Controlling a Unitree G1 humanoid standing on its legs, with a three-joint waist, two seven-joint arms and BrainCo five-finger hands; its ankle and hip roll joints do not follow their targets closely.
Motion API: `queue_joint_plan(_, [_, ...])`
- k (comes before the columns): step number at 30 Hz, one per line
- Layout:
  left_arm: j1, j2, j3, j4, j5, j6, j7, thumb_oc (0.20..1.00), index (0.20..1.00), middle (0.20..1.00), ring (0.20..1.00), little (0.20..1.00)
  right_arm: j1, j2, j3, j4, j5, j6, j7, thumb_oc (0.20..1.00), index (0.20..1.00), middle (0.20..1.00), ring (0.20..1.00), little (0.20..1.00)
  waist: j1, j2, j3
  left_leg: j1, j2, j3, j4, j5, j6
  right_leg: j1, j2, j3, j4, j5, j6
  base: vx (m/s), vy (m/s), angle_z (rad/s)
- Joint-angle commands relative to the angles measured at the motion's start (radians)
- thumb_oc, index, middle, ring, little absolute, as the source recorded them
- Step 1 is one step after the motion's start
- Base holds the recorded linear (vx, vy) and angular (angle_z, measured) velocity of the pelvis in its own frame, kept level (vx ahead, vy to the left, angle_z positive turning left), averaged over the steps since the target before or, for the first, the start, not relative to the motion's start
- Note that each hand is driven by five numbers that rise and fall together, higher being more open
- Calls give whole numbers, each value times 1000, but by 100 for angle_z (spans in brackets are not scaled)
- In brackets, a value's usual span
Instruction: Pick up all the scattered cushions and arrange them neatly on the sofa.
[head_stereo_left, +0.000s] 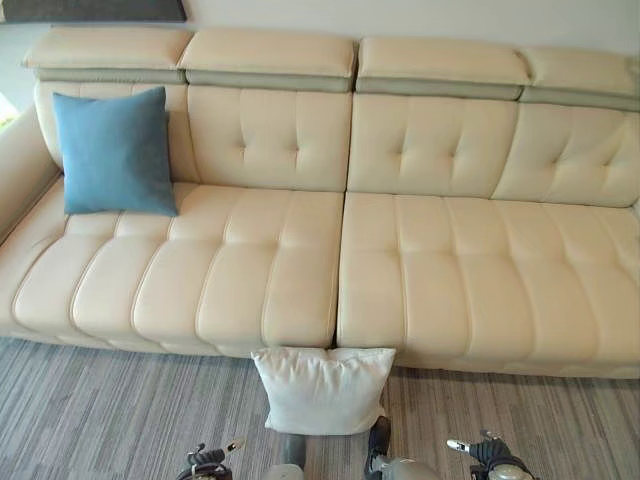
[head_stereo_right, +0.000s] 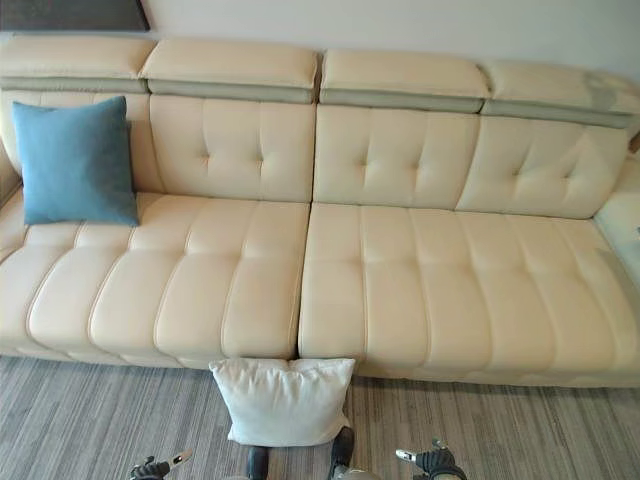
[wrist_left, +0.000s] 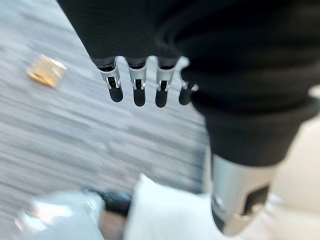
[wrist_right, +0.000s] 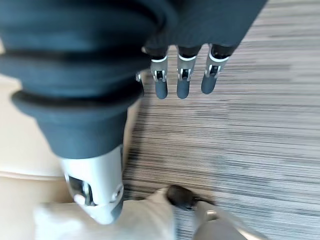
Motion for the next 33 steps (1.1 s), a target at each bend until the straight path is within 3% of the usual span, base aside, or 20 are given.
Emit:
queue_joint_plan(1, [-157, 52, 3, 52, -55, -60, 57, 1000, 1000, 1000, 1000, 1000, -157, -23, -11, -2, 86, -46, -59, 1000, 1000, 1000, 1000, 1000, 7, 11, 159, -85, -50, 21, 67, -68, 25, -11, -24, 50, 103, -146, 5, -215, 112, 18])
queue_joint_plan(2, [-225, 57, -18, 88, -68, -69, 76, 1000, 1000, 1000, 1000, 1000, -222, -15, -8, 13, 126, -61, -77, 1000, 1000, 1000, 1000, 1000, 1, 10, 181, -196, -54, 26, 135, -79, 29, -111, -34, 59, 156, -141, -2, -168, 125, 10])
queue_joint_plan(5, [-295, 73, -37, 106, -72, -74, 95, 1000, 1000, 1000, 1000, 1000, -294, -17, -6, 17, 154, -75, -111, 1000, 1000, 1000, 1000, 1000, -4, 12, 192, -318, -58, 30, 188, -84, 29, -224, -43, 63, 202, -137, -4, -94, 99, 4])
queue_joint_plan(6, [-366, 96, -45, 116, -97, -82, 105, 1000, 1000, 1000, 1000, 1000, -365, -21, 2, 7, 182, -89, -136, 1000, 1000, 1000, 1000, 1000, -6, 12, 213, -410, -57, 29, 222, -87, 27, -320, -45, 75, 231, -139, -6, -45, 69, 3])
queue_joint_plan(16, [-699, 298, -89, 58, -147, -121, 193, 1000, 1000, 1000, 1000, 1000, -733, -98, 51, -122, 326, -178, -219, 1000, 1000, 1000, 1000, 1000, -9, 11, 309, -778, -42, 33, 397, -114, 22, -722, -72, 105, 426, -158, -3, -16, 51, -4])
queue_joint_plan(19, [-776, 310, -113, 33, -157, -133, 215, 1000, 1000, 1000, 1000, 1000, -794, -96, 67, -163, 379, -206, -222, 1000, 1000, 1000, 1000, 1000, -10, 10, 309, -878, -41, 31, 450, -124, 23, -826, -86, 106, 488, -168, -3, 31, 29, 2])
queue_joint_plan(22, [-921, 333, -203, -25, -114, -150, 260, 1000, 1000, 1000, 1000, 1000, -892, -94, 146, -224, 389, -247, -221, 1000, 1000, 1000, 1000, 1000, -15, 10, 309, -998, -48, 34, 527, -139, 20, -952, -96, 109, 571, -192, -4, 56, 20, 10])
queue_joint_plan(27, [-1048, 266, -326, -122, -40, -160, 283, 1000, 1000, 1000, 1000, 1000, -968, -65, 210, -279, 391, -292, -221, 1000, 1000, 1000, 1000, 1000, -24, 7, 309, -1068, -55, 29, 564, -145, 16, -1020, -99, 103, 606, -202, -2, 10, 2, 3])
queue_joint_plan(28, [-1069, 231, -349, -135, -40, -164, 266, 1000, 1000, 1000, 1000, 1000, -987, -57, 215, -277, 384, -296, -218, 689, 689, 689, 689, 689, -25, 8, 309, -1079, -56, 29, 561, -140, 19, -1031, -99, 105, 602, -197, -2, -5, 12, -3])
queue_joint_plan(29, [-1084, 162, -378, -165, -38, -172, 246, 1000, 1000, 1000, 1000, 1000, -1002, -31, 209, -260, 377, -304, -219, 200, 200, 200, 200, 200, -25, 10, 309, -1080, -61, 26, 549, -133, 21, -1034, -99, 104, 593, -193, 0, 0, 0, 0])
queue_joint_plan(30, [-1093, 75, -414, -177, -72, -187, 206, 796, 796, 796, 796, 796, -1020, -4, 213, -239, 379, -308, -209, 200, 200, 200, 200, 200, -29, 11, 309, -1070, -63, 26, 530, -127, 22, -1026, -95, 108, 575, -187, 2, 0, 0, 0])
queue_joint_plan(32, [-1091, 0, -426, -167, -109, -190, 175, 200, 200, 200, 200, 200, -1023, 19, 202, -219, 385, -314, -204, 200, 200, 200, 200, 200, -34, 9, 309, -1048, -62, 26, 511, -125, 21, -1005, -92, 111, 555, -186, 4, 0, 0, 0])
queue_joint_plan(33, [-1080, -47, -429, -175, -155, -200, 153, 200, 200, 200, 200, 200, -1013, 40, 183, -220, 413, -330, -201, 200, 200, 200, 200, 200, -37, 7, 309, -1034, -62, 27, 496, -121, 22, -994, -90, 112, 542, -182, 5, -7, -14, 5])
